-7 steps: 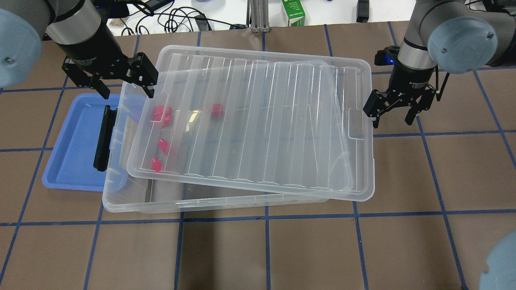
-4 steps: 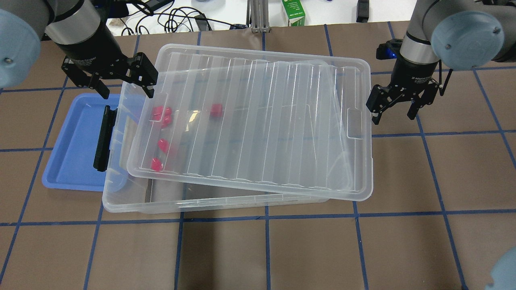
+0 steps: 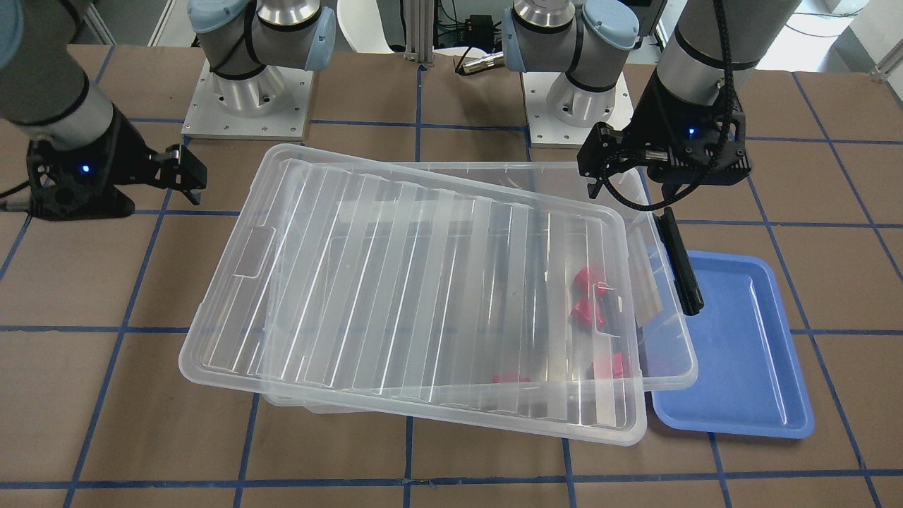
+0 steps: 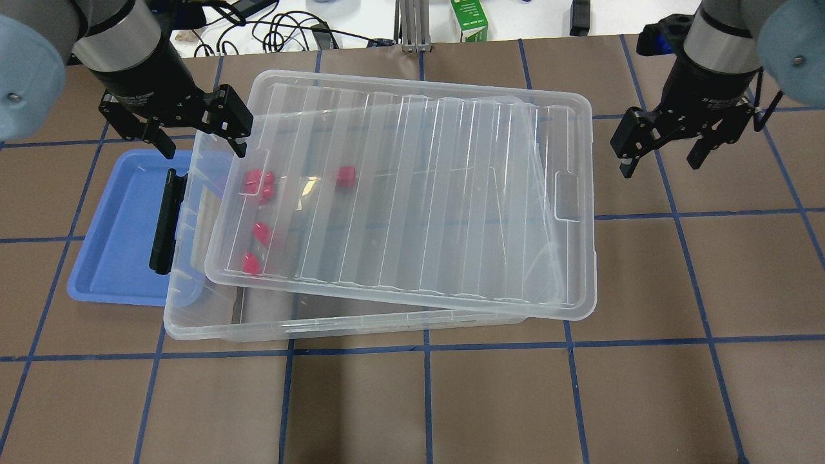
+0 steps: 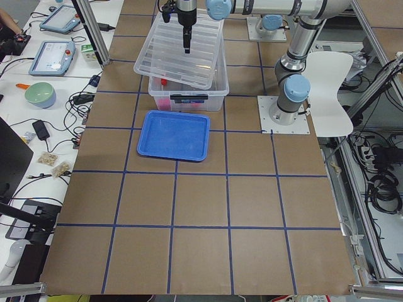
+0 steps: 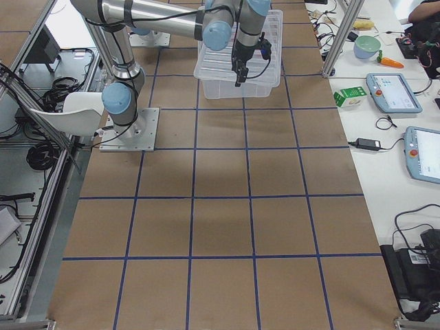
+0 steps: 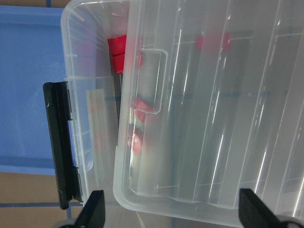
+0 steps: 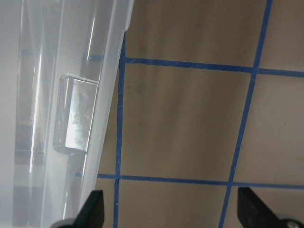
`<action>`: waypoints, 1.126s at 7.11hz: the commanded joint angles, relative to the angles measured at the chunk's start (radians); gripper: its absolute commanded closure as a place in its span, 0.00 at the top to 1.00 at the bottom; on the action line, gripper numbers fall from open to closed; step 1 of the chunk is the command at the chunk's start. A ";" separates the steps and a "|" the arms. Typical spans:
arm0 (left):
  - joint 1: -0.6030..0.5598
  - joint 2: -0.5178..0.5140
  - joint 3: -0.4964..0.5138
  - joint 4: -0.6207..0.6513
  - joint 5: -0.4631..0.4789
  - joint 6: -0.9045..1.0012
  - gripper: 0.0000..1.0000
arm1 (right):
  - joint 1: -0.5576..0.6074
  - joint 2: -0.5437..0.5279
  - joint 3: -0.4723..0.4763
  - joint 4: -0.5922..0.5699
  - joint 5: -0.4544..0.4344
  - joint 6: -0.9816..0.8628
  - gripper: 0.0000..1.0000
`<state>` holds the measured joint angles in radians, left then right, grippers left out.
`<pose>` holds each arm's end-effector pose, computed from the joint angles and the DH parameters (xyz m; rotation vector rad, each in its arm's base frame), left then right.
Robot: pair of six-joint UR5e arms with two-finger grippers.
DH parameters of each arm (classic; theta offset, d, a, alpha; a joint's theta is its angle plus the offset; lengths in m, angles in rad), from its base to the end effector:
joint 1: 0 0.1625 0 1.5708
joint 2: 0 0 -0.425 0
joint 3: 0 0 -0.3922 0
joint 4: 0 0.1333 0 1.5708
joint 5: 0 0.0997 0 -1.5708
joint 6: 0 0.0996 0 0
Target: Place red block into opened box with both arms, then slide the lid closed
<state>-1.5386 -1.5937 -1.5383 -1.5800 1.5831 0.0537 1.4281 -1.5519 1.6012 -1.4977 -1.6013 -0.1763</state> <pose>-0.1159 -0.5056 0.4916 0.0336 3.1291 0.0002 0.0597 -0.5001 0.4571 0.0554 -3.1243 -0.1966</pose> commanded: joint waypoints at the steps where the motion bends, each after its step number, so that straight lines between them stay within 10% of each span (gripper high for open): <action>1: 0.000 0.000 0.000 0.000 0.000 0.000 1.00 | 0.009 -0.118 0.012 0.030 0.014 0.214 1.00; 8: 0.000 -0.003 0.001 0.001 0.000 0.000 1.00 | 0.127 -0.172 0.026 0.060 0.011 0.394 1.00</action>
<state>-1.5386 -1.5969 -1.5371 -1.5797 1.5832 0.0537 1.5547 -1.7242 1.6274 -1.4382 -1.5903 0.2157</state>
